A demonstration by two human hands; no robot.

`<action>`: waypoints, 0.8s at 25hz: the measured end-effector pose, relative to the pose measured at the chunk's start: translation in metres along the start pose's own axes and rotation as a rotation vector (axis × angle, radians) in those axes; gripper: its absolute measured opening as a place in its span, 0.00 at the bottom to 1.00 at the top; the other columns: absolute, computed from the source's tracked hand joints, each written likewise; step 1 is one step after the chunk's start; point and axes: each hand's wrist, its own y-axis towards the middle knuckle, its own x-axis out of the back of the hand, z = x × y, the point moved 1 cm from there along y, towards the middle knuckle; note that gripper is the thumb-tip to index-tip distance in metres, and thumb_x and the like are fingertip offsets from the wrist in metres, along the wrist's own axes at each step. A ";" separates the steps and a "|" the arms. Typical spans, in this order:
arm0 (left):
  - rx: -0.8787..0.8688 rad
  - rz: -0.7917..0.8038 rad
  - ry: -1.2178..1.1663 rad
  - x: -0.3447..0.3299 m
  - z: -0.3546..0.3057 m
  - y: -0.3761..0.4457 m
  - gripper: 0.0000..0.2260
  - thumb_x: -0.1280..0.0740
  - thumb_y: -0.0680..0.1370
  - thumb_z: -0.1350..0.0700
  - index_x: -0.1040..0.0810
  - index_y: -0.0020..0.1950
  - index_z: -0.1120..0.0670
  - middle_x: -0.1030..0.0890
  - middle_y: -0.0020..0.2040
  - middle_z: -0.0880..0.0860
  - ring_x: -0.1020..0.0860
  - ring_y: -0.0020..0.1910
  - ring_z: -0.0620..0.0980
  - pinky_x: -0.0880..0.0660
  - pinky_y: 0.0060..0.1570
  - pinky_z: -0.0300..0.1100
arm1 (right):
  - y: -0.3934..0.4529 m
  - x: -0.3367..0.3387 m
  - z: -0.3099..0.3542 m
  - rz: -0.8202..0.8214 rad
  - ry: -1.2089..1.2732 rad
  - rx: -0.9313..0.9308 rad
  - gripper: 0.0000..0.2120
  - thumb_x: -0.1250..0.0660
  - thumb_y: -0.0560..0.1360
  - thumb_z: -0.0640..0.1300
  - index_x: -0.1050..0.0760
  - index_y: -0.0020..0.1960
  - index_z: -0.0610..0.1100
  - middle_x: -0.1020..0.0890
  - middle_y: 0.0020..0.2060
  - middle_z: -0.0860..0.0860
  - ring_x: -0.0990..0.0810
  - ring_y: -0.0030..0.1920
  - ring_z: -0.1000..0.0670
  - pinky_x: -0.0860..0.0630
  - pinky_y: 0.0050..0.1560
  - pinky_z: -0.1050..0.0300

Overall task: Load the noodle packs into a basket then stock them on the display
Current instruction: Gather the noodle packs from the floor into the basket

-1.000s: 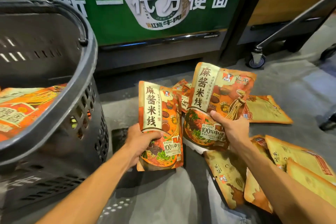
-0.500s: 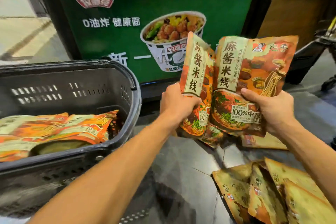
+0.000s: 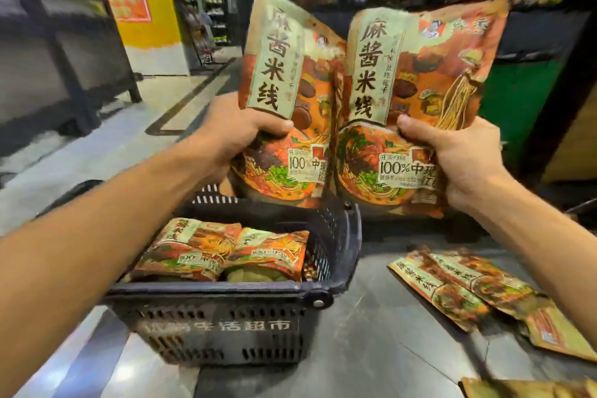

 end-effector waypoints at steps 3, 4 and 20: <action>0.055 -0.051 0.014 0.057 0.026 0.000 0.21 0.23 0.67 0.66 0.17 0.59 0.56 0.12 0.48 0.52 0.14 0.47 0.52 0.19 0.52 0.47 | -0.004 -0.054 -0.025 0.099 -0.013 -0.069 0.13 0.18 0.66 0.38 0.15 0.49 0.41 0.12 0.43 0.46 0.12 0.44 0.44 0.15 0.47 0.47; 0.073 -0.068 0.016 0.072 0.037 0.001 0.21 0.23 0.67 0.66 0.17 0.60 0.56 0.12 0.48 0.52 0.14 0.48 0.53 0.19 0.53 0.49 | -0.006 -0.070 -0.035 0.126 -0.019 -0.099 0.15 0.18 0.65 0.38 0.16 0.50 0.40 0.12 0.43 0.45 0.12 0.44 0.44 0.15 0.47 0.47; 0.311 -0.047 -0.094 0.138 0.178 0.039 0.17 0.24 0.69 0.59 0.17 0.58 0.54 0.13 0.51 0.56 0.15 0.53 0.58 0.22 0.59 0.55 | 0.006 -0.145 -0.135 0.392 -0.164 -0.277 0.08 0.22 0.72 0.40 0.16 0.50 0.43 0.11 0.42 0.47 0.12 0.45 0.46 0.17 0.45 0.54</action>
